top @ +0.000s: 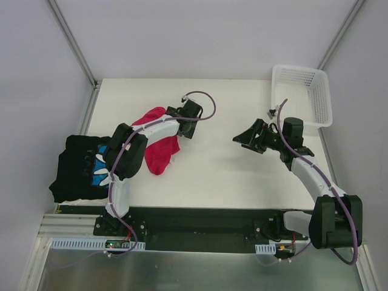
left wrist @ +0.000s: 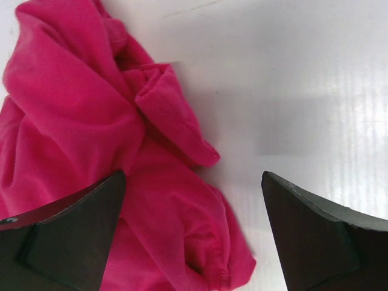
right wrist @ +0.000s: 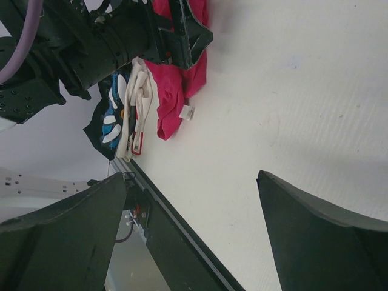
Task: Fold and stack the t-shirts
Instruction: Flatten out the tshirt
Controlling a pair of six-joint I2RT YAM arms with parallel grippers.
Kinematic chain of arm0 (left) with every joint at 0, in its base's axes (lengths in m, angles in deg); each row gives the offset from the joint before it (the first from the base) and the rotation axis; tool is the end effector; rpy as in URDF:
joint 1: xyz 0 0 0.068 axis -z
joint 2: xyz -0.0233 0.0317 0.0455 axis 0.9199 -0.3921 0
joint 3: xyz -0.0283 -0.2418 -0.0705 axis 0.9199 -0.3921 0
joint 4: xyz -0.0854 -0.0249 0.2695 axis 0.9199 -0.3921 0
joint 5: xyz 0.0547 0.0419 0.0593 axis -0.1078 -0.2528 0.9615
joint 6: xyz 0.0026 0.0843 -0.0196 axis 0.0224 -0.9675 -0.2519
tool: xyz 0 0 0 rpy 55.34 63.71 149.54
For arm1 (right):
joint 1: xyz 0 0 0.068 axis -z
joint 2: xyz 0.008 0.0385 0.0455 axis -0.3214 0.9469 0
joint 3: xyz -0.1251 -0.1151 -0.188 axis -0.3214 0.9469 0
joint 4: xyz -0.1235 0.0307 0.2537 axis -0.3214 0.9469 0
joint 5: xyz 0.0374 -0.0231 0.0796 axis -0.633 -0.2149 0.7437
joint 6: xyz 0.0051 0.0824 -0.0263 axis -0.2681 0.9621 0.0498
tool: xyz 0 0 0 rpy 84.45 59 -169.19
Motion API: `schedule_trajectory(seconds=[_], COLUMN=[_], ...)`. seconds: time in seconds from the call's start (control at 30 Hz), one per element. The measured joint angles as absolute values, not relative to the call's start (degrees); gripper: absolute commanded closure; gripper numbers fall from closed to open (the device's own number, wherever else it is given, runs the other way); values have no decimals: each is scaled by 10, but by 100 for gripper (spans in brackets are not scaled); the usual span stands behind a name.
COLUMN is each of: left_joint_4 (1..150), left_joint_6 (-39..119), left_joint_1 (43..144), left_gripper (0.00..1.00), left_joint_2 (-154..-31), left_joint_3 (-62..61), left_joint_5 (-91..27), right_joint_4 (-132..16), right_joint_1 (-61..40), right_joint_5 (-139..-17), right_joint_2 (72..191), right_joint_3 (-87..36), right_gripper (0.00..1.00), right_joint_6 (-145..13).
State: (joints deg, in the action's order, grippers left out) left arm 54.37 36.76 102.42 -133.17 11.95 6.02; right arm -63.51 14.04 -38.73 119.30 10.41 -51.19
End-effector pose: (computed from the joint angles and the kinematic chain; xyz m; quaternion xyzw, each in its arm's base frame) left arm 0.4101 -0.2461 0.1316 0.1326 0.9054 0.1033 0.3898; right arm 0.3051 0.0813 0.2095 -0.1012 0.7936 0.4393 0.4087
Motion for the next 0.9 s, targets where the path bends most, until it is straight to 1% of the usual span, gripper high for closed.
schedule_trajectory(seconds=[0.1,0.37,0.63,0.9], left_joint_4=[535,532,527,508], left_joint_6=[372,385,391,388], left_joint_1=[1017,998,956,947], left_gripper=[5,15,17,22], left_joint_2=[-1332,-1350,-1350,-1358], left_joint_3=[120,119,111,164], left_joint_5=[70,80,113,109], right_joint_4=[-635,-633,-633,-637], right_joint_1=[143,145,148,148], right_joint_5=[-385,-383,-383,-381], right_joint_2=[1192,1189,1189,1190], right_joint_3=[105,113,113,115], right_gripper=[10,12,12,15], right_joint_6=[-512,-512,-512,-512])
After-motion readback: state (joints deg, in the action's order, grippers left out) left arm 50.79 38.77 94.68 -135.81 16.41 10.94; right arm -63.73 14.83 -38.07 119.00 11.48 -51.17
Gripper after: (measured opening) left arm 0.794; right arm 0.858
